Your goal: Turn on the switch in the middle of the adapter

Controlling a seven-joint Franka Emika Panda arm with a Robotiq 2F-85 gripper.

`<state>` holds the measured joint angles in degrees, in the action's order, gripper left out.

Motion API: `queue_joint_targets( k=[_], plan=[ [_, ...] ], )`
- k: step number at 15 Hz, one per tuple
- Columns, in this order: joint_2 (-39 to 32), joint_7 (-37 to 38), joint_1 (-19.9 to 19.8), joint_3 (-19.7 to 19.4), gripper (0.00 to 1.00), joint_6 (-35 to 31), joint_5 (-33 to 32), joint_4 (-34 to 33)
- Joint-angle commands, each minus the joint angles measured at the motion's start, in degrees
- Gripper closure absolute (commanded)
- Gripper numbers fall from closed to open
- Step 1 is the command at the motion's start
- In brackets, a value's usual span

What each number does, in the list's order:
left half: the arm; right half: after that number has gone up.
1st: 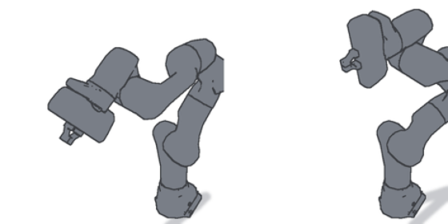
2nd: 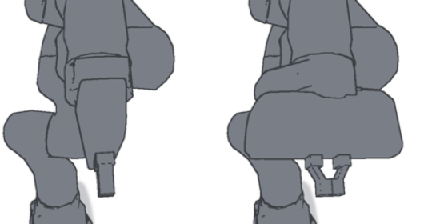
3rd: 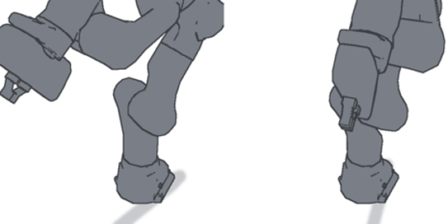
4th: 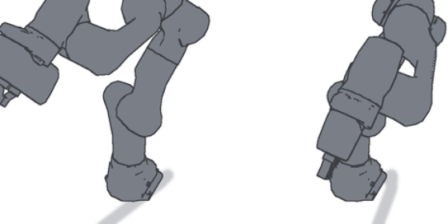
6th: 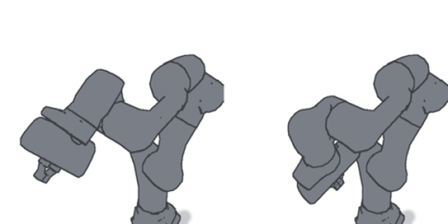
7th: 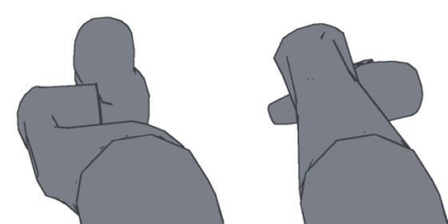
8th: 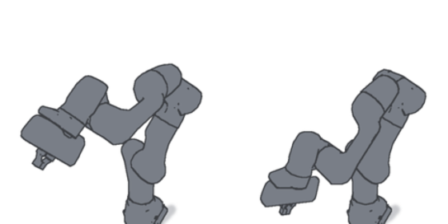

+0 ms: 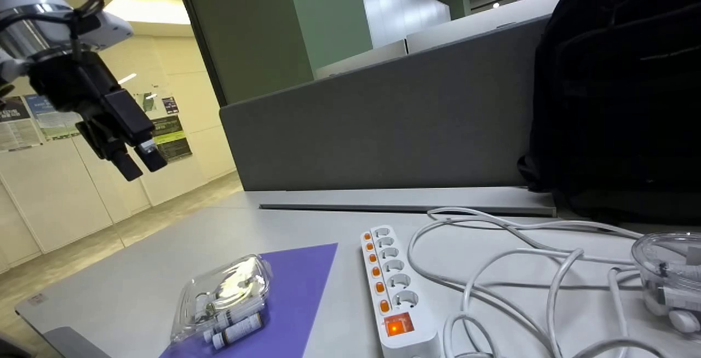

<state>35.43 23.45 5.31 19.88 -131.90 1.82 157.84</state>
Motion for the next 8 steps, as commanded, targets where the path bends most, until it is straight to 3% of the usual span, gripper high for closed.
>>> queue_joint_targets(
  k=[1,4,5,6,8],
  plan=[
    [-0.1,-0.8,-1.2,-6.2,0.0,-2.1,2.1,1.5],
    [-2.3,-1.7,-4.6,-11.3,0.0,-4.2,3.1,1.1],
    [-3.2,-2.0,-5.9,-12.5,0.08,-5.8,2.9,1.1],
    [-4.2,-2.3,-7.2,-13.4,0.26,-7.5,2.5,1.1],
    [-7.1,-3.6,-9.9,-14.5,0.4,-11.1,0.5,0.3]
  ],
)
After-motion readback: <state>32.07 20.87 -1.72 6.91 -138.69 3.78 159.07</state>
